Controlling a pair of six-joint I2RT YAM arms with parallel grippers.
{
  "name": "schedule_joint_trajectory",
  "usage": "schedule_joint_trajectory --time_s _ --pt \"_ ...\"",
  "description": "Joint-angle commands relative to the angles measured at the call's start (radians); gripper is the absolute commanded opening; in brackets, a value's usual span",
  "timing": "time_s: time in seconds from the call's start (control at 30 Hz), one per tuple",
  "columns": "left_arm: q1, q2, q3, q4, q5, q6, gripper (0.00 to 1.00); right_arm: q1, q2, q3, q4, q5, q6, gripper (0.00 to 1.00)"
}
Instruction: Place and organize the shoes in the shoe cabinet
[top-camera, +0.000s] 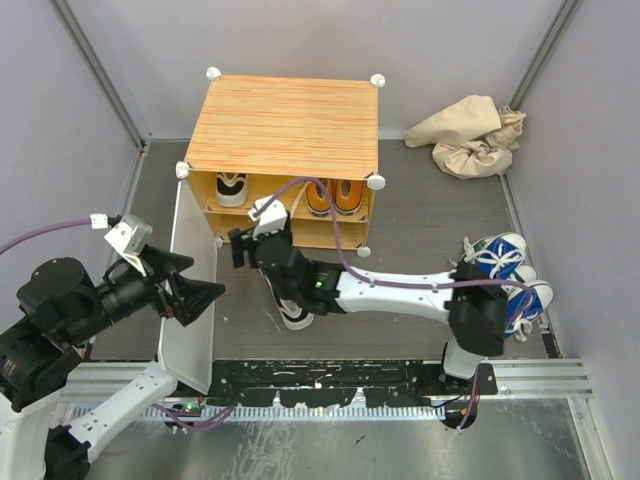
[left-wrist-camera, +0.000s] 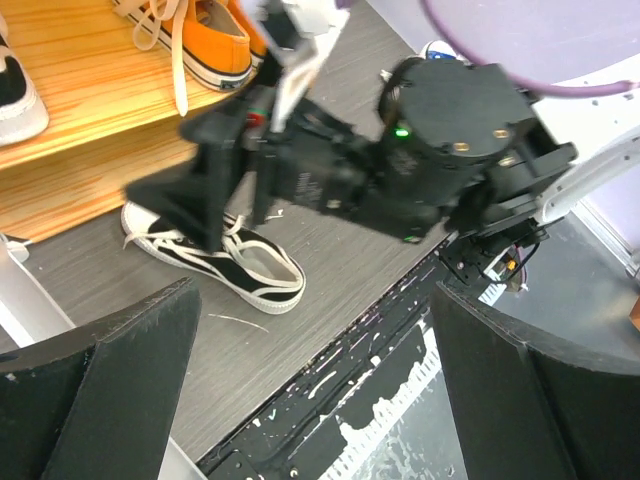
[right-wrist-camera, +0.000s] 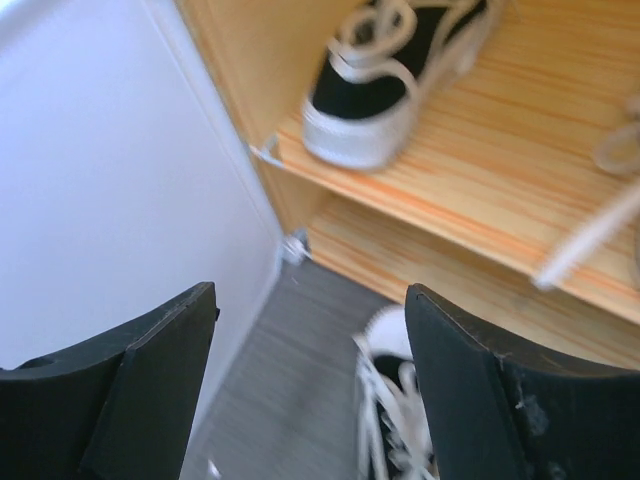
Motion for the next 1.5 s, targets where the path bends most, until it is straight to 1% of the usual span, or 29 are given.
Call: schedule_joint_trajectory --time_s 0.0,0.1,0.17,0.27,0.4,0.57,0.83,0.9,0.97,1.03,1.1,1.17,1.23,1.37,1.4,1.47 --pt "-0.001 -0.017 -0.035 0.089 0.009 -0.012 0.98 0.014 -0.195 -0.191 -0.175 0.017 0.058 0.81" --pt "-0.002 -0.011 -0.045 0.095 0.009 -0.014 0.98 0.024 -0.3 -0.314 -0.287 -0.064 0.087 0.82" --pt "-0.002 -0.005 -0.045 0.09 0.004 -0.008 0.98 0.028 -0.346 -0.356 -0.352 -0.134 0.095 0.82" --pt "-0.001 0.0 -0.056 0.1 -0.007 -0.006 0.98 0.037 -0.383 -0.426 -0.397 -0.211 0.098 0.82" --pt "0.0 0.002 -0.088 0.12 -0.012 -0.016 0.98 0.042 -0.397 -0.474 -0.374 -0.285 0.108 0.82" --pt "0.0 0.009 -0.115 0.118 -0.014 -0.024 0.98 0.048 -0.362 -0.492 -0.328 -0.322 0.135 0.82" --pt "-0.002 -0.004 -0.112 0.097 -0.028 -0.015 0.98 0.061 -0.286 -0.506 -0.318 -0.315 0.189 0.8" --pt "-0.001 -0.007 -0.122 0.1 -0.028 -0.016 0.98 0.063 -0.267 -0.514 -0.302 -0.306 0.195 0.77" --pt "-0.002 -0.007 -0.126 0.101 -0.026 -0.02 0.98 0.065 -0.254 -0.528 -0.282 -0.28 0.211 0.71" --pt "-0.002 -0.008 -0.126 0.102 -0.023 -0.023 0.98 0.065 -0.253 -0.551 -0.255 -0.26 0.23 0.62" --pt "-0.001 -0.011 -0.126 0.102 -0.023 -0.025 0.98 0.065 -0.249 -0.56 -0.252 -0.247 0.244 0.59" --pt "-0.001 -0.016 -0.127 0.101 -0.025 -0.026 0.98 0.066 -0.238 -0.56 -0.258 -0.241 0.246 0.52" --pt "0.0 -0.022 -0.128 0.102 -0.025 -0.03 0.98 0.066 -0.228 -0.562 -0.262 -0.229 0.249 0.41" --pt "-0.001 -0.032 -0.132 0.099 -0.027 -0.036 0.98 0.072 -0.218 -0.576 -0.246 -0.173 0.243 0.1" --pt "-0.001 -0.035 -0.131 0.097 -0.027 -0.036 0.98 0.076 -0.219 -0.578 -0.243 -0.148 0.24 0.06" --pt "-0.001 -0.037 -0.127 0.091 -0.031 -0.037 0.98 0.096 -0.233 -0.58 -0.242 -0.067 0.24 0.02"
